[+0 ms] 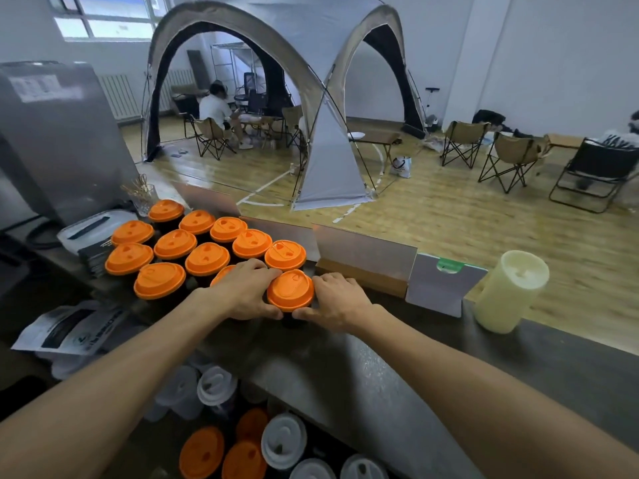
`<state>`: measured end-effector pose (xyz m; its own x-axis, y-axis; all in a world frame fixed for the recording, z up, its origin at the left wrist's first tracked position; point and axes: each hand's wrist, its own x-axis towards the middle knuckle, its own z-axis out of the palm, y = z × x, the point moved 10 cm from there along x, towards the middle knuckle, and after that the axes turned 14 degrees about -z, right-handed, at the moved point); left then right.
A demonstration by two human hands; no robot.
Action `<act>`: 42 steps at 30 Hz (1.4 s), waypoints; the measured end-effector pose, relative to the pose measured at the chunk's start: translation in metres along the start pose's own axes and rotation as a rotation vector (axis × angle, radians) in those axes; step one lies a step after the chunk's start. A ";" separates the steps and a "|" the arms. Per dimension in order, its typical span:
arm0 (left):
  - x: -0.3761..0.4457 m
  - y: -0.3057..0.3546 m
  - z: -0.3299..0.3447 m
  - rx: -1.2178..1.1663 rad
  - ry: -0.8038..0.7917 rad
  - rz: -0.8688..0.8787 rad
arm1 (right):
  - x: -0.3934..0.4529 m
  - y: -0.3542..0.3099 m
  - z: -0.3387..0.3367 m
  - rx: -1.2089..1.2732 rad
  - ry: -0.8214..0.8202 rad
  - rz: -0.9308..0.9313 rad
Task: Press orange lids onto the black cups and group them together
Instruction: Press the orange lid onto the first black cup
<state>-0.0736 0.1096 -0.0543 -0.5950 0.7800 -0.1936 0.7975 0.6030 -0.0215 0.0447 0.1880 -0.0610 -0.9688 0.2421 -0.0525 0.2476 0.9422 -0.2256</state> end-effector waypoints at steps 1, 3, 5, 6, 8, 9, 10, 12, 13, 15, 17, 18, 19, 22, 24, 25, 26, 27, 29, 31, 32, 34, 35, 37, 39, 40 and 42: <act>-0.001 0.002 0.000 -0.012 0.007 0.012 | -0.002 0.001 -0.001 0.007 0.012 -0.002; -0.006 0.013 -0.006 -0.039 0.027 0.043 | -0.012 0.005 -0.006 0.023 0.034 -0.003; -0.013 0.034 -0.012 -0.056 0.045 0.093 | -0.031 0.016 -0.013 0.048 0.051 0.011; -0.015 0.050 -0.015 -0.051 0.058 0.129 | -0.044 0.024 -0.016 0.054 0.056 0.023; -0.021 0.089 -0.021 -0.035 0.090 0.203 | -0.077 0.044 -0.023 0.065 0.072 0.060; -0.025 0.112 -0.023 -0.032 0.101 0.243 | -0.097 0.056 -0.026 0.071 0.082 0.087; -0.029 0.137 -0.025 -0.031 0.109 0.286 | -0.117 0.068 -0.030 0.072 0.096 0.116; -0.039 0.190 -0.026 -0.026 0.103 0.362 | -0.161 0.093 -0.037 0.076 0.119 0.176; -0.045 0.217 -0.026 -0.028 0.098 0.397 | -0.184 0.105 -0.039 0.085 0.128 0.205; -0.056 0.272 -0.021 -0.043 0.081 0.473 | -0.230 0.130 -0.044 0.095 0.139 0.267; -0.067 0.325 -0.013 -0.055 0.050 0.547 | -0.277 0.155 -0.046 0.096 0.130 0.335; -0.073 0.349 -0.009 -0.061 0.040 0.579 | -0.299 0.168 -0.047 0.088 0.121 0.370; -0.078 0.371 -0.006 -0.068 0.031 0.605 | -0.321 0.179 -0.048 0.079 0.110 0.404; -0.095 0.424 0.003 -0.113 -0.021 0.678 | -0.377 0.206 -0.050 0.073 0.080 0.468; -0.105 0.449 0.011 -0.173 -0.079 0.720 | -0.402 0.212 -0.052 0.072 0.072 0.481; -0.108 0.458 0.014 -0.201 -0.099 0.730 | -0.411 0.214 -0.053 0.075 0.082 0.482; -0.110 0.465 0.017 -0.223 -0.110 0.735 | -0.419 0.215 -0.055 0.080 0.100 0.484; -0.112 0.471 0.019 -0.240 -0.111 0.742 | -0.425 0.216 -0.056 0.083 0.116 0.483; -0.115 0.478 0.023 -0.269 -0.105 0.756 | -0.434 0.219 -0.055 0.080 0.134 0.470; -0.117 0.480 0.027 -0.298 -0.096 0.762 | -0.441 0.222 -0.049 0.085 0.142 0.466; -0.118 0.480 0.029 -0.311 -0.095 0.766 | -0.443 0.223 -0.046 0.090 0.152 0.465; -0.120 0.482 0.032 -0.331 -0.096 0.768 | -0.446 0.225 -0.040 0.101 0.168 0.459; -0.121 0.483 0.034 -0.343 -0.101 0.762 | -0.446 0.226 -0.037 0.103 0.173 0.453; -0.121 0.483 0.035 -0.371 -0.107 0.745 | -0.447 0.228 -0.033 0.116 0.184 0.448; -0.124 0.484 0.037 -0.393 -0.107 0.744 | -0.449 0.229 -0.030 0.143 0.199 0.448; -0.126 0.484 0.038 -0.414 -0.103 0.748 | -0.451 0.231 -0.028 0.164 0.206 0.450; -0.128 0.484 0.036 -0.482 -0.085 0.762 | -0.454 0.236 -0.026 0.264 0.238 0.473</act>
<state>0.3920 0.2951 -0.0754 0.1017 0.9931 -0.0591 0.8325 -0.0524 0.5516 0.5430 0.3067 -0.0657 -0.7182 0.6958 0.0059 0.6132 0.6370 -0.4671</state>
